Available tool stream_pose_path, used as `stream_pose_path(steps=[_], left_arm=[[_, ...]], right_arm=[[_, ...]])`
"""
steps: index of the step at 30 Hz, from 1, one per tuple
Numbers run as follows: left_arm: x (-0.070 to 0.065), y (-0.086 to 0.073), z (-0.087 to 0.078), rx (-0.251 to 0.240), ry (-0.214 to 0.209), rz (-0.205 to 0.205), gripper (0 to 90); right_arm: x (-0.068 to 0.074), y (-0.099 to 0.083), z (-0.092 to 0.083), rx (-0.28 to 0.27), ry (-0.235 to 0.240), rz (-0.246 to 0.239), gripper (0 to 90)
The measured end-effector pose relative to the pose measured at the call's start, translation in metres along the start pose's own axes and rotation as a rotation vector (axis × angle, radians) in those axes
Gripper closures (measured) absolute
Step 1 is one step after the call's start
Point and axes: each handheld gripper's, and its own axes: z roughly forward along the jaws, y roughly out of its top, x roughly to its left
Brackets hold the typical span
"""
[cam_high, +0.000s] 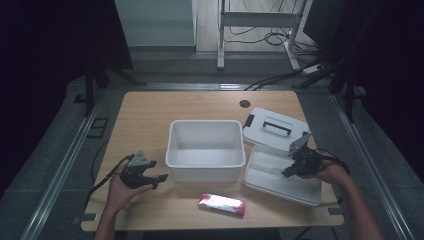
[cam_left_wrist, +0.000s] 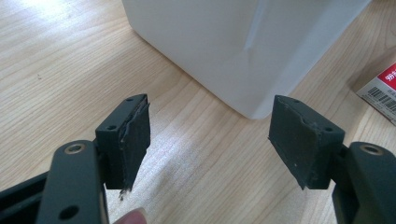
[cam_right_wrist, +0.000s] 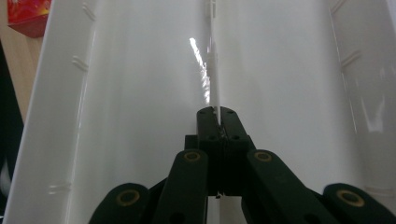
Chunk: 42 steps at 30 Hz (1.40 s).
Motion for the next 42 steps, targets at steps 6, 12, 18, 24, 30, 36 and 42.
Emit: stream_pose_path(steps=[6, 12, 18, 24, 30, 36, 42], left_arm=[[0.000, 0.000, 0.000, -0.001, -0.001, 0.000, 29.6], [-0.001, 0.000, 0.001, 0.002, -0.003, 0.002, 29.6], [-0.001, -0.001, 0.002, 0.005, -0.005, 0.002, 29.6], [-0.001, -0.001, 0.002, 0.006, -0.006, 0.003, 29.6], [-0.001, -0.001, 0.002, 0.009, -0.007, 0.005, 29.5], [-0.002, -0.001, 0.002, 0.012, -0.006, 0.004, 29.5], [-0.001, -0.001, 0.002, 0.011, -0.006, 0.006, 29.5]], right_arm=[[-0.003, -0.002, 0.013, 0.009, 0.006, 0.006, 88.8], [-0.003, -0.006, 0.019, 0.004, 0.011, 0.012, 88.7], [-0.002, -0.007, 0.022, 0.009, 0.012, 0.010, 88.6], [0.000, -0.008, 0.027, 0.024, 0.022, -0.011, 88.3], [0.000, -0.009, 0.030, 0.029, 0.021, -0.011, 87.3], [0.001, -0.010, 0.031, 0.028, 0.030, -0.012, 85.9], [0.001, -0.011, 0.030, 0.029, 0.024, -0.018, 79.7]])
